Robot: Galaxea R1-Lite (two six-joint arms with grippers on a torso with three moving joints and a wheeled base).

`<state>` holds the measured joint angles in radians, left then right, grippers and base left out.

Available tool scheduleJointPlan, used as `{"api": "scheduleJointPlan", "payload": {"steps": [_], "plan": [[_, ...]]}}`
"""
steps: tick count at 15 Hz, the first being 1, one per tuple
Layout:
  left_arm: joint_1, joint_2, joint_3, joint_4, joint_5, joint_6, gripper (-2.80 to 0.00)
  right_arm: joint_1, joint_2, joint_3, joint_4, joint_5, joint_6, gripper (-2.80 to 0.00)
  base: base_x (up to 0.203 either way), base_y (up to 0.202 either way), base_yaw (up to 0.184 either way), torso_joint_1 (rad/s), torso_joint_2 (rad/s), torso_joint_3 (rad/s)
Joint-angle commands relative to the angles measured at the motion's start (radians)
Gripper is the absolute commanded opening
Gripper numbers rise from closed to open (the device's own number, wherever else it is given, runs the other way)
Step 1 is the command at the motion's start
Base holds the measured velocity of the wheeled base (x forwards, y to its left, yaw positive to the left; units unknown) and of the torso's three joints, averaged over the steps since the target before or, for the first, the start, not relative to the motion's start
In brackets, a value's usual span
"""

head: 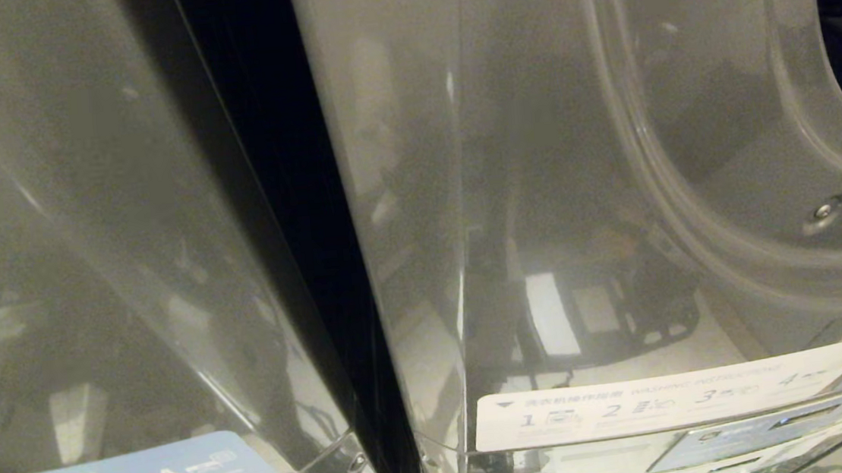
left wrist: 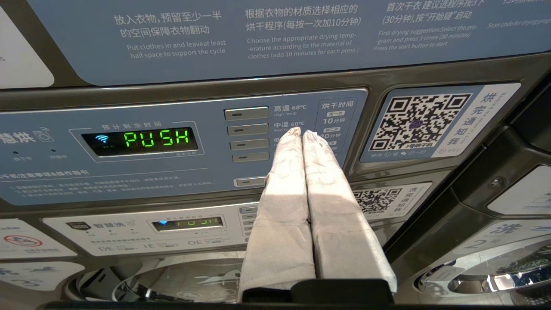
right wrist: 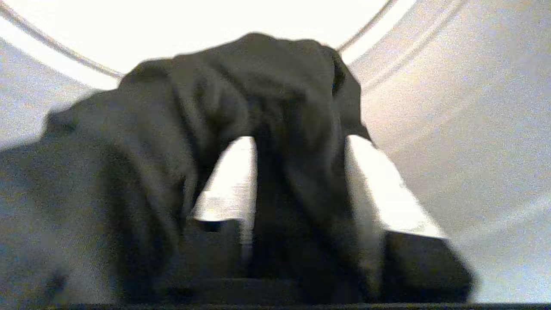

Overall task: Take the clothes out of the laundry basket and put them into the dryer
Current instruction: Put the clothes in the dryer

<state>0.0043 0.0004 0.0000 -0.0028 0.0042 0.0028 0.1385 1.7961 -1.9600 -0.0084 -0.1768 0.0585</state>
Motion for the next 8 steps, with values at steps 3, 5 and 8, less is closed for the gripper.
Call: {"api": "scheduleJointPlan", "payload": {"steps": [3, 5, 8], "plan": [[0.000, 0.000, 0.000, -0.001, 0.000, 0.000, -2.80, 0.001, -0.111, 0.003, 0.128, -0.002, 0.010, 0.00, 0.000, 0.000, 0.000, 0.000, 0.00, 0.000], [0.000, 0.000, 0.000, 0.000, 0.000, 0.000, -2.80, 0.004, -0.161, 0.012, 0.156, -0.002, 0.010, 0.00, 0.000, 0.000, 0.000, 0.000, 0.00, 0.000], [0.000, 0.000, 0.000, 0.000, 0.000, 0.000, -2.80, 0.004, -0.182, 0.004, 0.120, -0.003, 0.011, 0.00, 0.000, 0.000, 0.000, 0.000, 0.00, 0.000]]}}
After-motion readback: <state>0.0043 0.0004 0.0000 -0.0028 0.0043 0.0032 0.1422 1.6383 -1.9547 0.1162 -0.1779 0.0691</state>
